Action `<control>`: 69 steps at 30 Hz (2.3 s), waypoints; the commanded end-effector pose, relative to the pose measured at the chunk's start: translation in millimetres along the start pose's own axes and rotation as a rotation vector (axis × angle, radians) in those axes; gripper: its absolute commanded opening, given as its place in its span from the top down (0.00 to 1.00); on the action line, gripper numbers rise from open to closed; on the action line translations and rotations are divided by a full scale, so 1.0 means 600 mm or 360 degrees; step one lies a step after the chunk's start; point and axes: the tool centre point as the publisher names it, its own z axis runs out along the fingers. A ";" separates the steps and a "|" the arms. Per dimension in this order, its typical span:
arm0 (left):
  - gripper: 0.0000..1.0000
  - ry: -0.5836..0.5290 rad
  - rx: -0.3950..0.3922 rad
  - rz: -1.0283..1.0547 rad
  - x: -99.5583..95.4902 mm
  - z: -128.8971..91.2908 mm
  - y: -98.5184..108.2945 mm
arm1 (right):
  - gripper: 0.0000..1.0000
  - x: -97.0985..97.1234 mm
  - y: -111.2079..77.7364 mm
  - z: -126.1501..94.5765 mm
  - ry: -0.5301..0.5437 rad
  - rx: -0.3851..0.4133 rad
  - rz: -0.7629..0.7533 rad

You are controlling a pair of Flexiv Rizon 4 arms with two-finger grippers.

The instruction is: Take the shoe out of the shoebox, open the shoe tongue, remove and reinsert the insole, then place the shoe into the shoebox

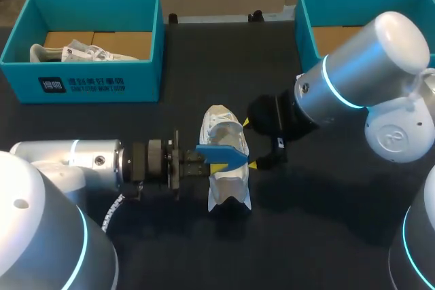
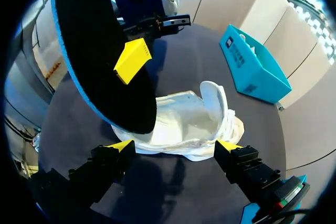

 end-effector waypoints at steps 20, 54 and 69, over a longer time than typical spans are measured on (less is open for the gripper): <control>1.00 0.0014 -0.0044 0.0136 -0.017 0.014 0.041 | 0.00 0.001 0.000 0.001 0.0000 -0.0001 -0.0001; 1.00 0.0053 -0.0172 0.0439 -0.033 0.026 0.106 | 0.00 0.001 0.000 0.001 0.0000 -0.0001 -0.0001; 1.00 0.0032 -0.0251 0.0468 -0.049 0.022 0.146 | 0.00 0.001 0.000 0.001 0.0000 -0.0001 -0.0001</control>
